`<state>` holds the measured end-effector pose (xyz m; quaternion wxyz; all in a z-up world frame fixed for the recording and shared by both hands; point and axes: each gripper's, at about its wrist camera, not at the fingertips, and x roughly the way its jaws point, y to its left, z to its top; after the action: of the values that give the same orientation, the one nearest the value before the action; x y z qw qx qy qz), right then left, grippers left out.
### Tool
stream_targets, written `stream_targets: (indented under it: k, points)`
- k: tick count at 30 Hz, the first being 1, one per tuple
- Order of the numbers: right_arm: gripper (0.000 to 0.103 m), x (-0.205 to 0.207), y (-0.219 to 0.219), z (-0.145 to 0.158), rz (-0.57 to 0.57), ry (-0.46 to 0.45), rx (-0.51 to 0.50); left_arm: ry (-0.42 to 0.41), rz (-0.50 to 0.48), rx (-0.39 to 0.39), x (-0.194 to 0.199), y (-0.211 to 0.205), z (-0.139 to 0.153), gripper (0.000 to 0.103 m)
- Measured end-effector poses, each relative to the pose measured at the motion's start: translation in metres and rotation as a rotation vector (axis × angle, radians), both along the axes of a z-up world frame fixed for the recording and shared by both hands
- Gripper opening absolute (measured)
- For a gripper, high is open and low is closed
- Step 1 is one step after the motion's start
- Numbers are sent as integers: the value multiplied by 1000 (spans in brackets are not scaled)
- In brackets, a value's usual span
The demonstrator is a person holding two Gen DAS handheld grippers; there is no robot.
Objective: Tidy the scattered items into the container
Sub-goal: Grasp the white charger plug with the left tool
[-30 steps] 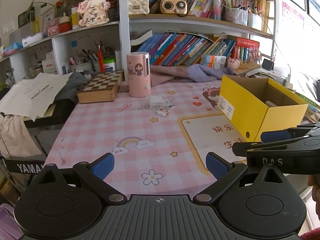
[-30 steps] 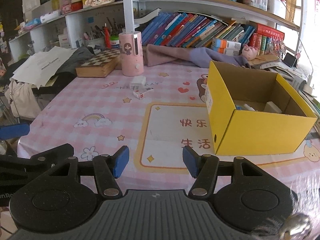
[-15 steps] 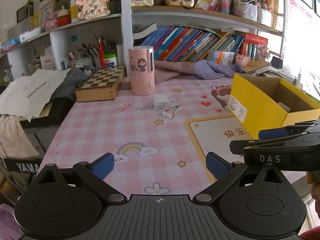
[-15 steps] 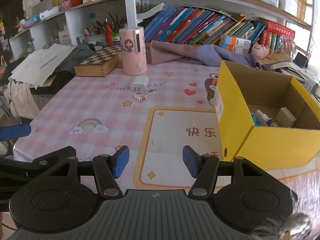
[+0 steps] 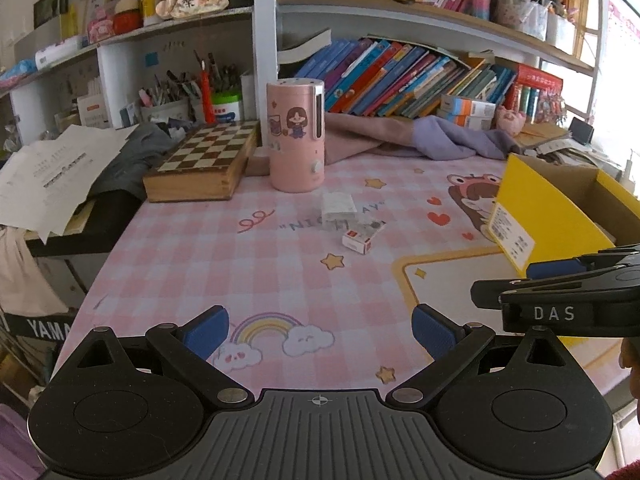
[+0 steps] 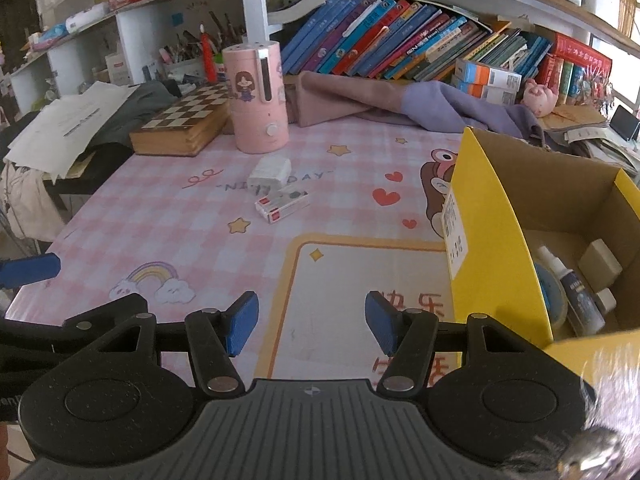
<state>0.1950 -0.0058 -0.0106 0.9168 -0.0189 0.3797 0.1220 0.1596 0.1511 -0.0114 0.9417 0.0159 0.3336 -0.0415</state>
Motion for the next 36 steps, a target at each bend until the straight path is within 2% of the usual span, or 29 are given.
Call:
stream_targets:
  k: [16,27,33,36]
  points:
    - [57,75,4,-15,27,45,21,25,-5,28,74,5,-2,99]
    - [59,121,24,-39,94,98,10,137,-51,-33,154,17,-16,99]
    - [60,131,23,-46,102,123,6,163,-94,-34,199,0,-30,97]
    - [60,135,23,-48,106,124,3,174,-121,-40,214,-11,-36,92]
